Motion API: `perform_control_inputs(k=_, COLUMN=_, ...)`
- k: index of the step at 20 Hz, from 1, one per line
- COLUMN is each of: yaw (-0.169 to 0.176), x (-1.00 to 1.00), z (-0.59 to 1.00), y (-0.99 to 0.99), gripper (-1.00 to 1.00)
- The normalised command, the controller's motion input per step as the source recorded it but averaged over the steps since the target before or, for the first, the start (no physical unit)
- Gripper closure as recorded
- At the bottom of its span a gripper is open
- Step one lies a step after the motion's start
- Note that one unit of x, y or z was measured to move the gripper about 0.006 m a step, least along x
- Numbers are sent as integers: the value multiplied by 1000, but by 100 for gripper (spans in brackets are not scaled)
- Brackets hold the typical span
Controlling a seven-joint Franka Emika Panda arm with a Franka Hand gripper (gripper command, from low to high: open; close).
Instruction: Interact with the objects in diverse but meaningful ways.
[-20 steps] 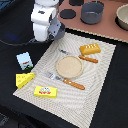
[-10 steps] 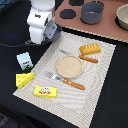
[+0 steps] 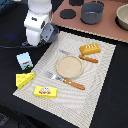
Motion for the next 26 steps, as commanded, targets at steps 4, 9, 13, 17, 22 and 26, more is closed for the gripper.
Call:
perform_control_inputs(k=4, yaw=0, x=-254, z=-138, y=-166, gripper=-100)
perform_control_inputs(k=9, yaw=0, x=-120, z=49, y=-126, gripper=-100)
perform_control_inputs(k=13, yaw=-58, x=129, z=737, y=-9, gripper=-100)
perform_control_inputs(k=17, yaw=-100, x=399, z=946, y=0, gripper=-100)
perform_control_inputs(k=22, yaw=-91, x=777, z=732, y=0, gripper=-100)
perform_control_inputs(k=26, yaw=-42, x=890, z=455, y=0, gripper=-100)
